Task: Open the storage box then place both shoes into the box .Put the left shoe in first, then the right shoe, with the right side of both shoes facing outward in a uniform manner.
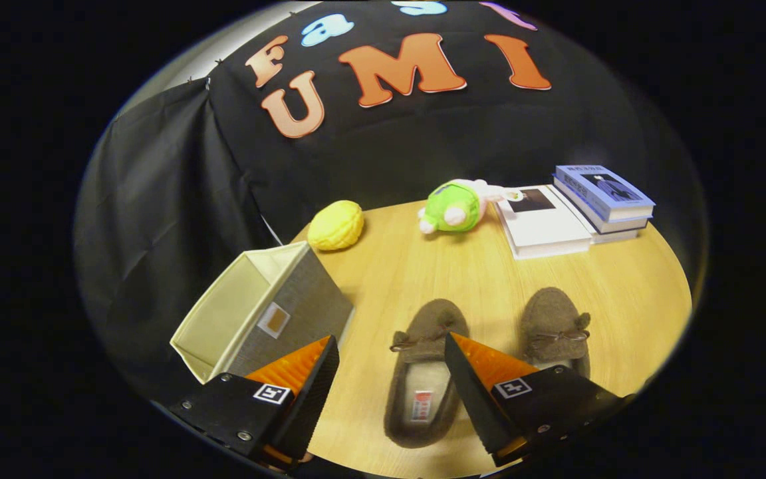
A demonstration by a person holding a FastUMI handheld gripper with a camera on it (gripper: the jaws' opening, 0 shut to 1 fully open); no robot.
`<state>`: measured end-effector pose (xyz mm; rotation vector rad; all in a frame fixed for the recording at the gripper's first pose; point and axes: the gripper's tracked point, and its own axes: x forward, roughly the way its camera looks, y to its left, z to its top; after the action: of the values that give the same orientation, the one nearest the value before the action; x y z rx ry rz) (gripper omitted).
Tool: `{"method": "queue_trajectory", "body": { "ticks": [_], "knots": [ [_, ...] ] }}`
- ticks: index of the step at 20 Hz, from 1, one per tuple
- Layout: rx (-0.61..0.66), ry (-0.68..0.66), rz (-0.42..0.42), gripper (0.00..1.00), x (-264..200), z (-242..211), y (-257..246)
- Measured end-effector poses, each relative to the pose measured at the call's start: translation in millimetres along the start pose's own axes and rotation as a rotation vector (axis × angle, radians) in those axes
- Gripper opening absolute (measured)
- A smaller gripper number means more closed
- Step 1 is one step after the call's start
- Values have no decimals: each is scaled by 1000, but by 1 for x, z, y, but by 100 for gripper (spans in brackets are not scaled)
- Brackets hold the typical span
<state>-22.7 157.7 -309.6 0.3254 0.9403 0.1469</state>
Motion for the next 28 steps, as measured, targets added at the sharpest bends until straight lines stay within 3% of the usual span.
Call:
{"method": "queue_trajectory", "body": {
  "ticks": [12,14,17,20,25,28],
  "knots": [
    [21,189,-114,73,48,-57,-41],
    [24,210,-131,65,55,-62,-45],
    [41,235,-154,45,63,-69,-50],
    [97,236,-155,36,67,-69,-51],
    [197,220,-147,7,66,-65,-55],
    [219,172,-145,5,57,-50,-50]
  ]
}}
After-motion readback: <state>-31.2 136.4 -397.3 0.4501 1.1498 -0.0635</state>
